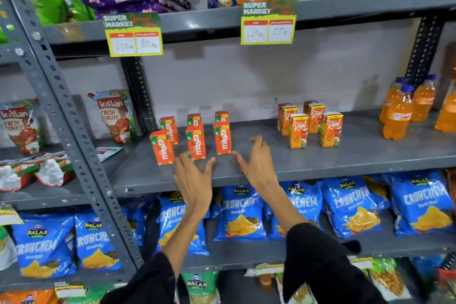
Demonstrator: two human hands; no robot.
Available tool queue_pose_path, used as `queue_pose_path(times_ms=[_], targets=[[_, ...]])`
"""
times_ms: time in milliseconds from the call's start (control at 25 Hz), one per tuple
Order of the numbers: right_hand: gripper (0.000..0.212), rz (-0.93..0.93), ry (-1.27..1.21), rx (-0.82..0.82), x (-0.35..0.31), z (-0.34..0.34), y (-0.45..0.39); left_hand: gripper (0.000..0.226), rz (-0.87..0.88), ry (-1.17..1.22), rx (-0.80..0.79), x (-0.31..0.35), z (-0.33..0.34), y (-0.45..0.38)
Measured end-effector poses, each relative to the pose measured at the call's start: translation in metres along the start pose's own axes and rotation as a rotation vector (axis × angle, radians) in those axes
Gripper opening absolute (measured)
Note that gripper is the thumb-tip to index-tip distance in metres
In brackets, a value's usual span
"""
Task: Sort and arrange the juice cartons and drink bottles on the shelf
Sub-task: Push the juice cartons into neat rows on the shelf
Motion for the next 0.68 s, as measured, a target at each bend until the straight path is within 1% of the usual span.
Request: queue_pose_path(times_ms=[80, 160, 200, 320, 400, 480, 560, 680], targets=[[0.052, -0.044, 0.012, 0.051, 0.013, -0.026, 0.002, 0.044, 0.018, 0.013, 0.006, 0.019, 0.007, 0.016], [0.045, -0.075, 0.024, 0.100, 0.040, -0.067, -0.002, 0.038, 0.043, 0.072, -0.033, 0.059, 0.033, 0.035], [0.043, -0.079, 0.048, 0.133, 0.056, -0.088, -0.006, 0.036, 0.026, 0.106, -0.061, 0.080, 0.049, 0.046], [0.043, -0.017, 0.079, 0.230, 0.104, -0.144, -0.017, 0.035, -0.038, 0.173, -0.146, 0.129, 0.095, 0.072], [0.049, 0.048, 0.092, 0.266, 0.133, -0.171, -0.023, 0.038, -0.068, 0.187, -0.197, 0.151, 0.122, 0.082], [0.061, 0.113, 0.104, 0.233, 0.159, -0.185, -0.036, 0.046, -0.112, 0.163, -0.247, 0.164, 0.148, 0.086], [0.074, 0.167, 0.089, 0.139, 0.178, -0.183, -0.050, 0.054, -0.143, 0.080, -0.274, 0.171, 0.164, 0.085], [0.087, 0.191, 0.110, 0.021, 0.185, -0.172, -0.067, 0.053, -0.140, -0.087, -0.305, 0.185, 0.178, 0.079]])
Point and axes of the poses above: each hand's wrist, its own y-axis away from the middle knuckle, its own z-axis out of the palm, x = y × z, the point moved 9 cm from there along -y, towards the middle knuckle, and after that the axes turned 2 degrees about -y, right-handed, at the moved point
